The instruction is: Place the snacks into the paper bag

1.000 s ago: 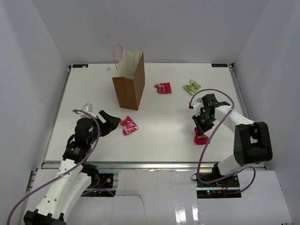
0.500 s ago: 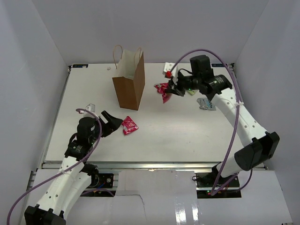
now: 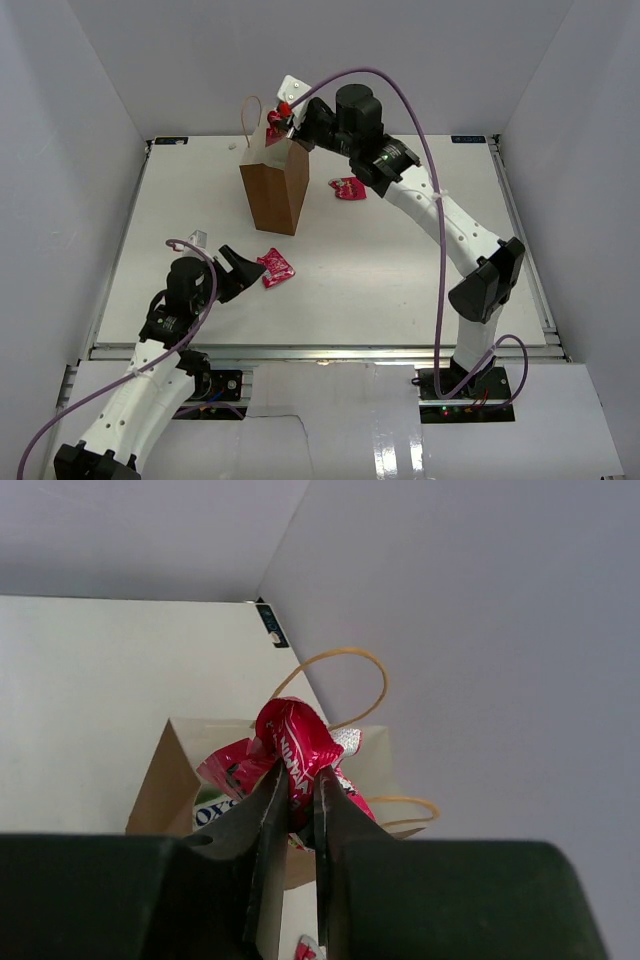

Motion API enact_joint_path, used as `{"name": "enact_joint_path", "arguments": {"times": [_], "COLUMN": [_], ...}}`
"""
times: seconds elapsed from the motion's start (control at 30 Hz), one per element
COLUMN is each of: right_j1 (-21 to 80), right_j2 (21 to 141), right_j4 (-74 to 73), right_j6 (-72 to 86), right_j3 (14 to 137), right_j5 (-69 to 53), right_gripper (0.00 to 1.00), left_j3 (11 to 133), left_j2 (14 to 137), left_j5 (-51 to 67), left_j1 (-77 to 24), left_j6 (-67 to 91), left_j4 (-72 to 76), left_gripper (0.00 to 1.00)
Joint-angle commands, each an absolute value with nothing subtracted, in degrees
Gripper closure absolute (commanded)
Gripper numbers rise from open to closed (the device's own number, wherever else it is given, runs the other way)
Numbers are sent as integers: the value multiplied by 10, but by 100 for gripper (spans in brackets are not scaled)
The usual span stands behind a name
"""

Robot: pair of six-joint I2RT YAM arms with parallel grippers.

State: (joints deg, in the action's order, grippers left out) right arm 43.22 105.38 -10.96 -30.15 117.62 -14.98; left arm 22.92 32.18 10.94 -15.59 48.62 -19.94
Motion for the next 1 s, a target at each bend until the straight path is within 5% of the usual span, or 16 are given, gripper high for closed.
{"name": "enact_joint_path", "arguments": {"times": [0.0, 0.7, 0.77, 0.8, 0.93, 0.97], "right_j1": [451, 470, 470, 470, 469, 469], "right_j2": [1075, 1150, 1153, 1153, 1141, 1134], "right_j4": [-7, 116, 117, 117, 116, 115], "right_j6": [-281, -345, -354, -355, -346, -342], "right_j3": [1203, 1178, 1172, 1167, 1159, 1160], "right_j5": [-91, -9, -4, -4, -7, -9], "right_gripper": [88, 73, 65, 52, 25, 25], "left_j3": [225, 223, 225, 226, 228, 228], "left_j2": [312, 356, 368, 374, 388, 398], "left_j5": [120, 111, 112, 112, 107, 104], "left_j1": [-157, -157, -157, -157, -157, -157], "left_j6": [494, 509, 511, 512, 516, 520], "left_j4": [-205, -194, -190, -189, -186, -184], "left_gripper": [11, 11, 11, 11, 11, 11]}}
